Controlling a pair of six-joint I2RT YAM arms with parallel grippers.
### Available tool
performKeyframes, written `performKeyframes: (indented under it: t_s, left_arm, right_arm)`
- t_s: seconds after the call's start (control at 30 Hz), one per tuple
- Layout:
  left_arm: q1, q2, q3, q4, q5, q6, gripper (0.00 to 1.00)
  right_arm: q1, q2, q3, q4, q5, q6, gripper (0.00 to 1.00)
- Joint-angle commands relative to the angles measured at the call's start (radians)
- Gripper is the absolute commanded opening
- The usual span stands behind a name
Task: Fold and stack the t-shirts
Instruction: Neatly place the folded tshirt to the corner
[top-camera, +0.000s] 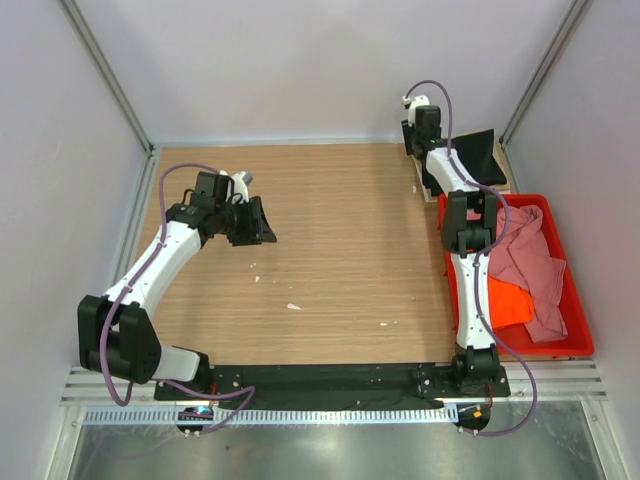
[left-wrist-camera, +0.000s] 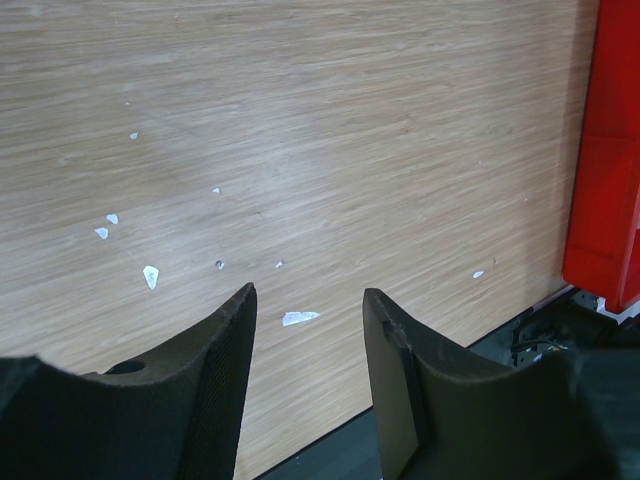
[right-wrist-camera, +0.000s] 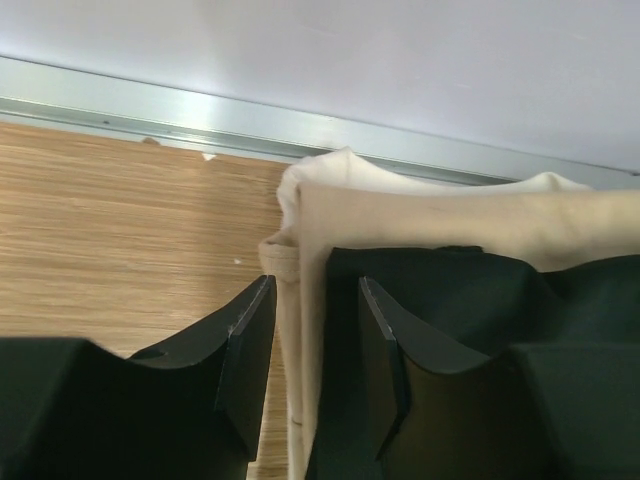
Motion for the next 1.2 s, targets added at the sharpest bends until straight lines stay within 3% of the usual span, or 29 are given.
performKeyframes:
  t_s: [0.0, 0.2, 1.17]
  left_arm:
    - [0.003, -0.029, 0.025, 0.002, 0.010, 0.010, 0.48]
    - [0.003, -0.025, 0.025, 0.002, 0.007, 0.009, 0.48]
    - [0.010, -0.015, 0.026, 0.000, 0.018, 0.006, 0.48]
  right_arm:
    - [0.011, -0.002, 0.055, 0.052, 0.116, -0.092, 0.44]
    - [0.014, -0.008, 0.032, 0.083, 0.162, -0.103, 0.41]
    - [0.019, 0.014, 0.040, 0.049, 0.113, -0.087, 0.36]
